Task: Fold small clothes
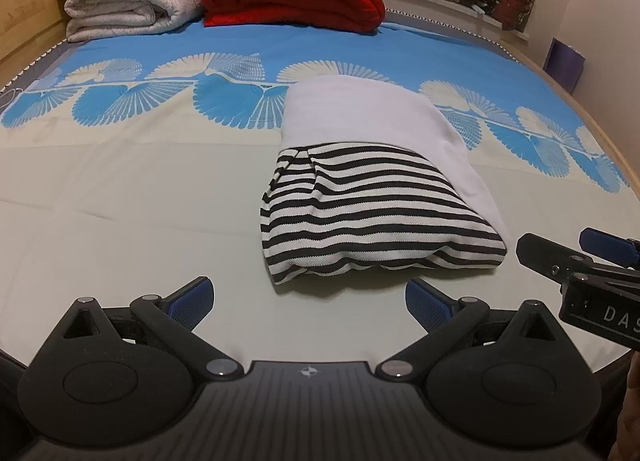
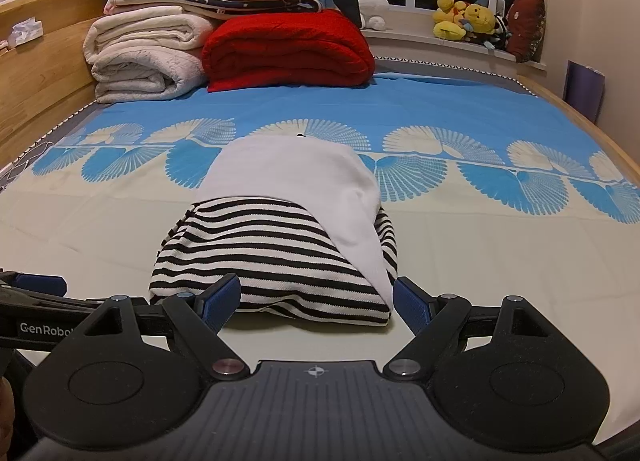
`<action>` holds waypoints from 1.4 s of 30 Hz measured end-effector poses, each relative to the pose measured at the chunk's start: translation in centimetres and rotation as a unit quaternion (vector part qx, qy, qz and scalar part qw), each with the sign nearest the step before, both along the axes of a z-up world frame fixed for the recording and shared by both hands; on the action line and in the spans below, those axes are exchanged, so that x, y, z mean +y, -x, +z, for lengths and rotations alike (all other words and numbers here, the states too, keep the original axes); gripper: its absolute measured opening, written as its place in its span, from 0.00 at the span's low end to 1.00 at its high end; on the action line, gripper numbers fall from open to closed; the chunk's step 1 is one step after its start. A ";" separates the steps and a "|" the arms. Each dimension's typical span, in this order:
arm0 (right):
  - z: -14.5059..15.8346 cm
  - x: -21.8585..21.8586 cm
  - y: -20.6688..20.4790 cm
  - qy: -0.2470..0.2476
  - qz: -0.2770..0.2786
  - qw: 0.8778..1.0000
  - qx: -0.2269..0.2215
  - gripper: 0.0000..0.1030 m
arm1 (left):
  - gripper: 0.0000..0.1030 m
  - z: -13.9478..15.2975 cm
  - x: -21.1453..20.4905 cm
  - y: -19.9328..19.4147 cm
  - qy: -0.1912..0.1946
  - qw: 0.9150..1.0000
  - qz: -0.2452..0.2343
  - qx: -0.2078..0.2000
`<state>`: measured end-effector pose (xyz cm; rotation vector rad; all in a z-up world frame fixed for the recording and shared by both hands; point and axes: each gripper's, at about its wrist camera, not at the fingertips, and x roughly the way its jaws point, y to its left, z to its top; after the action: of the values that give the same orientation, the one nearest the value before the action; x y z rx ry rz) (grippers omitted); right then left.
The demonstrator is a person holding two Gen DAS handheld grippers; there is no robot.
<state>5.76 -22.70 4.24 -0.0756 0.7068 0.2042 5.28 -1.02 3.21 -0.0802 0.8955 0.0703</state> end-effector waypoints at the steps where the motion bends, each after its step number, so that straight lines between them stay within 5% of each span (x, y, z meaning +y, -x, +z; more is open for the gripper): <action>1: 0.0 0.0 0.0 0.000 0.000 1.000 0.000 0.82 | 0.99 0.0 0.0 0.0 0.000 1.000 0.000 0.000; 42: 0.3 0.1 0.0 -0.001 0.005 1.000 -0.004 0.82 | 0.99 -0.5 -0.1 -0.1 -0.003 1.000 -0.005 0.007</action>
<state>5.74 -22.64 4.50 -0.0783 0.6989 0.2142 5.40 -1.13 2.75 -0.0702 0.9097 0.0638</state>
